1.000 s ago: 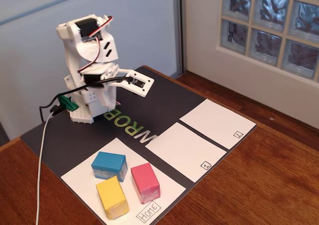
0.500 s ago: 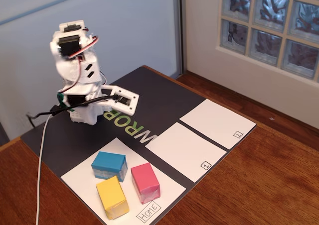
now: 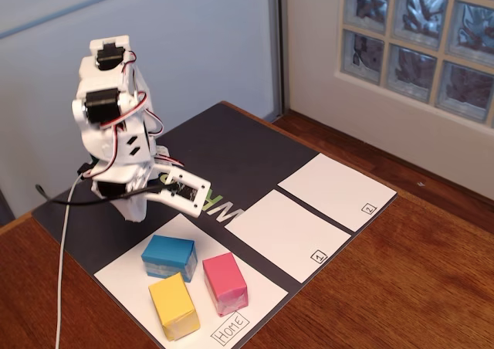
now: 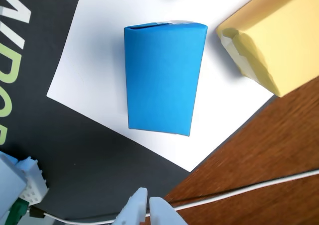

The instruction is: Move box blue to zone 2

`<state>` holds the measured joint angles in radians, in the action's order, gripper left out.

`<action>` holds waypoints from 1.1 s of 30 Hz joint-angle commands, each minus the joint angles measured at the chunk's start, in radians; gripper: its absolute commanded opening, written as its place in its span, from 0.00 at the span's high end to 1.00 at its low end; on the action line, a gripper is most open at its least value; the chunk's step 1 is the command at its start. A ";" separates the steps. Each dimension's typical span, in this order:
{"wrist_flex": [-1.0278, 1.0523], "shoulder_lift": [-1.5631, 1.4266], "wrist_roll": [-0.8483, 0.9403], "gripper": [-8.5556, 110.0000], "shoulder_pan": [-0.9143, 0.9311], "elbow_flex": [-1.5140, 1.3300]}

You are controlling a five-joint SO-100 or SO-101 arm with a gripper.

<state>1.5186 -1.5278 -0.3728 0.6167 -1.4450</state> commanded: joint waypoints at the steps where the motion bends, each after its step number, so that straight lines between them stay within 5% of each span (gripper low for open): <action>1: -0.015 0.006 0.015 0.93 -0.017 0.040; 17: -0.095 0.066 -0.094 0.92 -0.064 0.032; 22: -0.095 0.058 -0.124 0.68 -0.071 0.005; 33: -0.086 0.044 -0.091 0.55 -0.078 -0.012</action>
<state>1.4312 -1.4542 -0.4740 0.5538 -1.4588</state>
